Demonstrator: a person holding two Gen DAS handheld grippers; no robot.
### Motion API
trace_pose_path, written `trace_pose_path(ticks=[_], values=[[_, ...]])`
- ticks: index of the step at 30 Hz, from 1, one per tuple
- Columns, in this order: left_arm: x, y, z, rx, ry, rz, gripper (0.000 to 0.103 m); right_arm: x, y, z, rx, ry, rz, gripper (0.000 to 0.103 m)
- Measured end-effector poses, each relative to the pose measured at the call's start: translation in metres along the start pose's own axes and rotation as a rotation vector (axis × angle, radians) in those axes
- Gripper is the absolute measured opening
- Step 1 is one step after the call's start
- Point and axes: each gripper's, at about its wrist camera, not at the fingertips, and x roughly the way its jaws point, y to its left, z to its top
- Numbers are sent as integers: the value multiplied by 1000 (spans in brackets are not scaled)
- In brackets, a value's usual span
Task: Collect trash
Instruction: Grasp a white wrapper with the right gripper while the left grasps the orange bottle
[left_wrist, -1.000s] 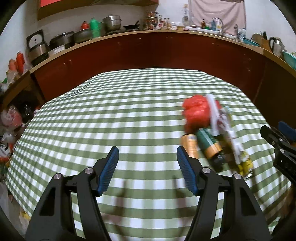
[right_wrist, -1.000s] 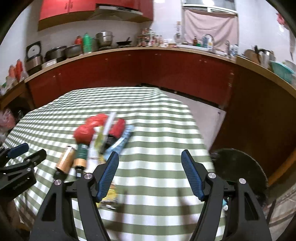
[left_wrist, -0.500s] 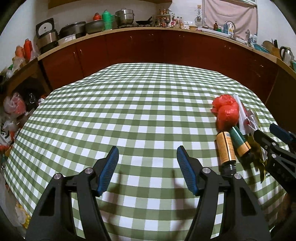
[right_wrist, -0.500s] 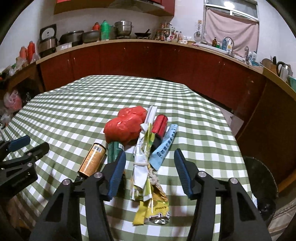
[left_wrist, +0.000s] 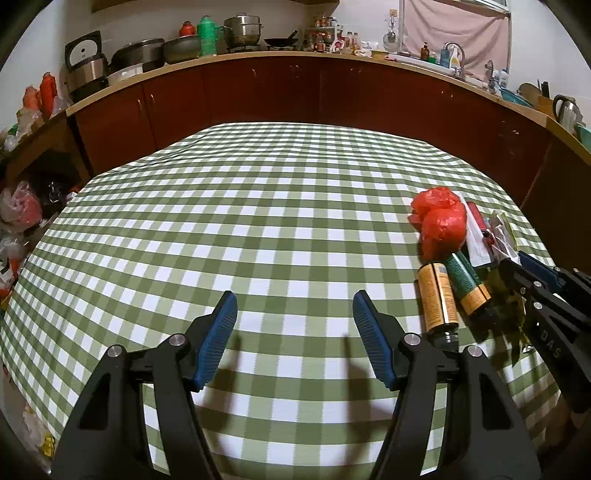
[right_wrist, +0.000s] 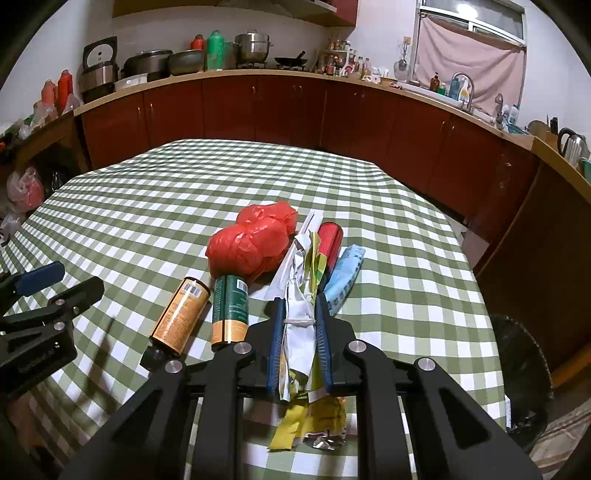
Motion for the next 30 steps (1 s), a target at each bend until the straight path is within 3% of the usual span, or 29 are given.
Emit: trace_pose_path(ticks=[15,26,30], values=[[-4,-46,6,36,-12,-84,63,-21,-51,-5,75,-47,-77,18],[13,-83,4,92,4,-83,63,-29,-99,-28,155,-46,-129,18],[21,-90,0,114,18,-71,55,-29,-108,-35,173,-41,-129,18]])
